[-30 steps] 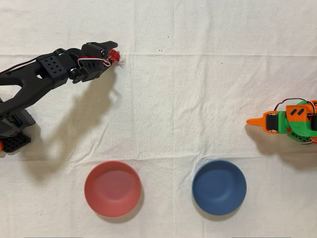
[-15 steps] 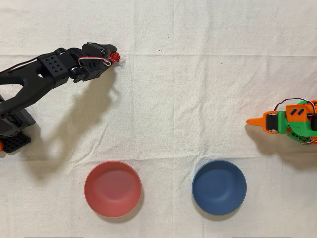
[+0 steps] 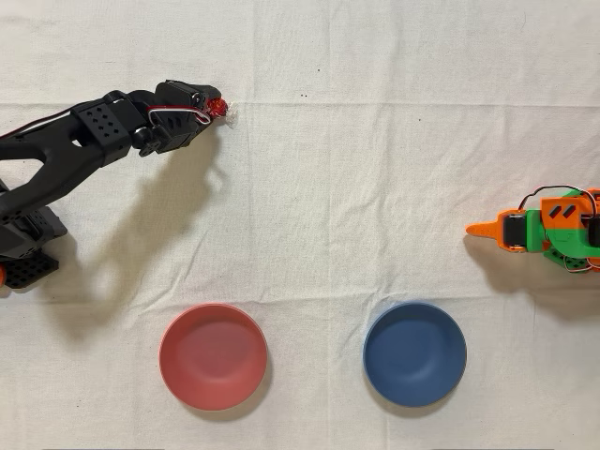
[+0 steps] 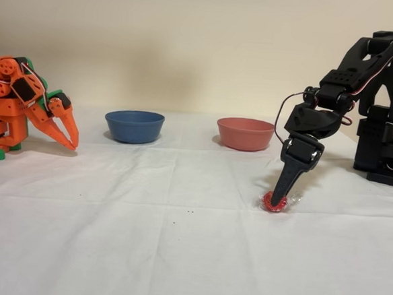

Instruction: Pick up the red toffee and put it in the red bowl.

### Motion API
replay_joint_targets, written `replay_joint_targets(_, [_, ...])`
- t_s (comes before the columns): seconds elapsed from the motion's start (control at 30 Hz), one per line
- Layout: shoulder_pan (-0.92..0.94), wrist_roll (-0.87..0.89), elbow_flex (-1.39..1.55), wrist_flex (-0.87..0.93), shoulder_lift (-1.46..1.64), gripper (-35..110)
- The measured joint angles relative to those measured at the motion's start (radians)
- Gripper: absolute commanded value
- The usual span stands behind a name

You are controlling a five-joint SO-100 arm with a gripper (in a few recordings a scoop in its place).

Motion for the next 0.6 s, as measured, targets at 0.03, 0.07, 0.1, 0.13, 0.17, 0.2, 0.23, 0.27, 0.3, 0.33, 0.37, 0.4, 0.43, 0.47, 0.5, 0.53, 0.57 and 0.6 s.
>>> replay_joint_targets(0.03, [0.002, 0.000, 0.000, 0.006, 0.000, 8])
replay_joint_targets(0.07, [0.006, 0.000, 0.000, 0.014, 0.005, 8])
replay_joint_targets(0.1, [0.009, 0.002, 0.000, 0.023, 0.014, 8])
replay_joint_targets(0.13, [0.012, 0.002, 0.000, 0.034, 0.018, 8])
replay_joint_targets(0.17, [0.014, 0.000, 0.000, 0.048, 0.026, 8])
replay_joint_targets(0.2, [0.017, 0.000, -0.002, 0.061, 0.035, 8])
replay_joint_targets(0.23, [0.017, 0.005, -0.002, 0.075, 0.048, 8])
replay_joint_targets(0.27, [0.017, 0.011, -0.002, 0.086, 0.063, 8])
replay_joint_targets(0.3, [0.018, 0.015, -0.002, 0.098, 0.080, 8])
replay_joint_targets(0.33, [0.021, 0.015, -0.002, 0.107, 0.100, 8])
replay_joint_targets(0.37, [0.025, 0.015, -0.002, 0.118, 0.123, 8])
replay_joint_targets(0.4, [0.031, 0.015, -0.002, 0.126, 0.144, 8])
replay_joint_targets(0.43, [0.035, 0.015, -0.002, 0.130, 0.166, 8])
replay_joint_targets(0.47, [0.038, 0.015, -0.002, 0.133, 0.184, 8])
replay_joint_targets(0.5, [0.038, 0.015, -0.002, 0.141, 0.204, 8])
replay_joint_targets(0.53, [0.037, 0.015, -0.002, 0.153, 0.224, 8])
replay_joint_targets(0.57, [0.035, 0.015, -0.002, 0.163, 0.244, 8])
replay_joint_targets(0.6, [0.038, 0.015, -0.002, 0.173, 0.261, 8])
